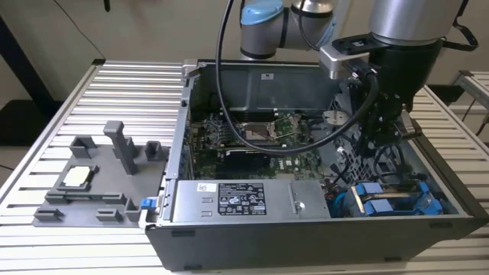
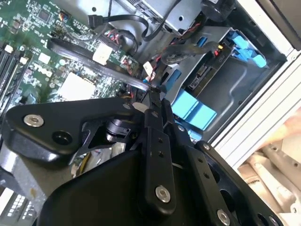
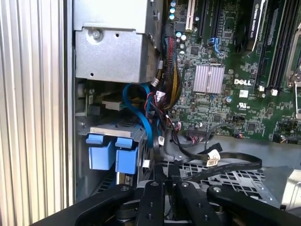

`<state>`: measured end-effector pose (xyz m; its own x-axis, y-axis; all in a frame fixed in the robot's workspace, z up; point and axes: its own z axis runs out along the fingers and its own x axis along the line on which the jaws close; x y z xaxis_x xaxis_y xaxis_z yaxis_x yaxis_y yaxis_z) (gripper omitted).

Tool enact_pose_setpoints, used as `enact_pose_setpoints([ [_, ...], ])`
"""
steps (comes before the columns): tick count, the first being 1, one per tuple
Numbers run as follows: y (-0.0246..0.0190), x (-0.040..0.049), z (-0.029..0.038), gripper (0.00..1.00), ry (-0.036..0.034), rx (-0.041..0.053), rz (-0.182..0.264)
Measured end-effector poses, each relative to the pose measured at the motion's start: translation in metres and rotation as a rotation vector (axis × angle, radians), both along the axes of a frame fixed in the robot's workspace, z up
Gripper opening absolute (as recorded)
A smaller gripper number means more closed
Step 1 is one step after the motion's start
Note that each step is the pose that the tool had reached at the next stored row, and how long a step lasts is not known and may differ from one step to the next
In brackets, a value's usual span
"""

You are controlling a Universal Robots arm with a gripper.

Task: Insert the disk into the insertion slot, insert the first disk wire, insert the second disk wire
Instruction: 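Insert the second disk wire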

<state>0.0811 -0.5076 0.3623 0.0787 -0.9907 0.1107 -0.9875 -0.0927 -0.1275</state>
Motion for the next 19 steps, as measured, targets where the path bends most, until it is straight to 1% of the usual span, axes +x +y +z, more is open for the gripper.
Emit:
enact_pose_setpoints([
  [5,-0.0084,0.0060,-0.0001,0.16,0.0093,0.0000,0.000],
  [12,-0.0207,0.0168,-0.0002,0.16,0.0239,0.0000,0.000],
  [19,-0.0341,0.0256,-0.0002,0.16,0.0394,0.0000,0.000],
])
